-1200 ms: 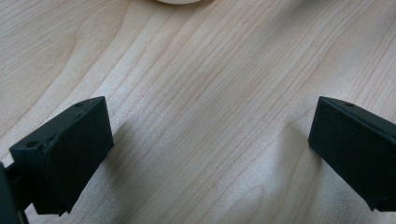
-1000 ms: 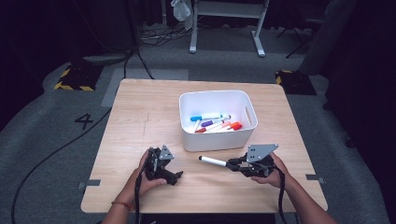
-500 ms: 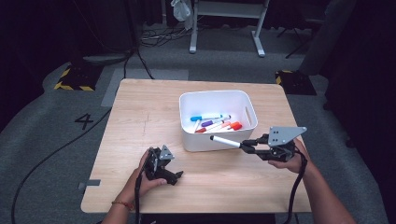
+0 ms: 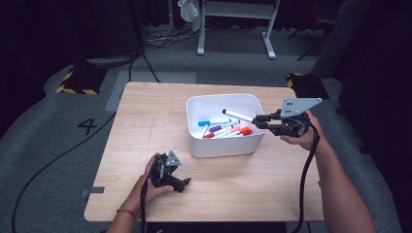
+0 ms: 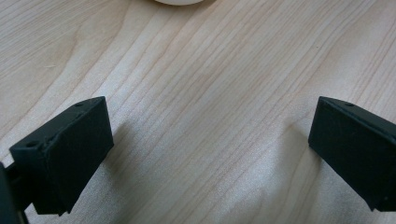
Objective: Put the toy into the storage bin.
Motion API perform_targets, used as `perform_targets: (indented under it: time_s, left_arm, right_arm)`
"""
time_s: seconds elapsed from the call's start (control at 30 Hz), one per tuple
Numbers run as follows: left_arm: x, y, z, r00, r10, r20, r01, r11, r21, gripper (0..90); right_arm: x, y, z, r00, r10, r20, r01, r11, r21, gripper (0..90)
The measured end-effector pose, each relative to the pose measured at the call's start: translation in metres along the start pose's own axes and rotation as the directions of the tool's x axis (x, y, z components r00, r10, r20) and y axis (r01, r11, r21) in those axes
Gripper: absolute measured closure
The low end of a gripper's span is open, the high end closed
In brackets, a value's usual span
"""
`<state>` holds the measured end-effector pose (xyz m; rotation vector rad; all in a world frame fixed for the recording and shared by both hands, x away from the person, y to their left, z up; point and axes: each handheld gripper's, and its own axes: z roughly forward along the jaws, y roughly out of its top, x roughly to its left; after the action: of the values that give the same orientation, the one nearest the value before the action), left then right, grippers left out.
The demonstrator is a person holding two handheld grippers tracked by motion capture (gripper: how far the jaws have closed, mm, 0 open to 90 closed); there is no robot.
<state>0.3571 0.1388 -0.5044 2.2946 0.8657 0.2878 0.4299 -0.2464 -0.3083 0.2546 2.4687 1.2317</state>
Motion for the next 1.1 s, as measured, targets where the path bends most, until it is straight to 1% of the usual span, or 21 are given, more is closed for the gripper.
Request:
perform_targets:
  time_s: [0.07,0.2,0.33,0.4,0.5,0.63,0.73,0.77,0.83,0.93,1.0,1.07,1.1]
  left_arm:
    - [0.000,0.000,0.000,1.0000,0.000,0.001,0.000,1.0000,0.000,0.0]
    - [0.000,0.000,0.000,1.0000,-0.001,0.002,0.001,1.0000,0.000,0.0]
    - [0.000,0.000,0.000,1.0000,0.000,0.001,0.000,1.0000,0.000,0.0]
    - [0.000,0.000,0.000,1.0000,0.002,0.000,-0.002,1.0000,0.000,0.0]
    - [0.000,0.000,0.000,1.0000,0.000,0.002,0.000,1.0000,0.000,0.0]
    - [0.000,0.000,0.000,1.0000,0.000,0.002,0.000,1.0000,0.000,0.0]
    - [0.000,0.000,0.000,1.0000,0.000,0.001,0.000,1.0000,0.000,0.0]
    - [0.000,0.000,0.000,1.0000,0.000,0.002,0.000,1.0000,0.000,0.0]
    - [0.000,0.000,0.000,1.0000,0.000,0.002,0.000,1.0000,0.000,0.0]
    - [0.000,0.000,0.000,1.0000,0.000,0.001,0.000,1.0000,0.000,0.0]
    - [0.000,0.000,0.000,1.0000,0.000,0.002,0.000,1.0000,0.000,0.0]
    - [0.000,0.000,0.000,1.0000,0.002,0.000,-0.002,1.0000,0.000,0.0]
    - [0.000,0.000,0.000,1.0000,0.000,0.001,0.000,1.0000,-0.001,0.0]
  right_arm:
    - [-0.007,0.000,0.004,0.9999,0.014,0.000,-0.014,1.000,-0.005,75.3]
    - [-0.017,0.001,0.016,0.9997,0.023,-0.009,-0.023,1.000,0.014,75.3]
    - [-0.024,0.001,0.028,0.9986,0.026,-0.046,-0.024,0.999,0.037,75.3]
    - [-0.027,0.001,0.037,0.9973,0.023,-0.070,-0.019,0.998,0.060,75.3]
    - [-0.030,0.000,0.047,0.9944,0.030,-0.102,-0.022,0.997,0.075,75.3]
    - [-0.033,-0.001,0.062,0.9896,0.029,-0.141,-0.012,0.992,0.125,75.3]
    - [-0.035,-0.002,0.071,0.9871,0.025,-0.158,-0.001,0.988,0.153,75.3]
    - [-0.035,-0.002,0.074,0.9857,0.031,-0.166,-0.004,0.988,0.157,75.3]
    - [-0.035,-0.001,0.081,0.9838,0.028,-0.177,0.005,0.983,0.181,75.3]
    - [-0.032,0.000,0.087,0.9792,0.020,-0.202,0.024,0.977,0.213,75.3]
    - [-0.031,0.000,0.091,0.9750,0.004,-0.222,0.050,0.971,0.234,75.3]
    - [-0.030,0.001,0.092,0.9657,0.000,-0.259,0.064,0.969,0.239,75.2]
    - [-0.029,0.001,0.092,0.9590,-0.009,-0.283,0.081,0.967,0.244,75.3]
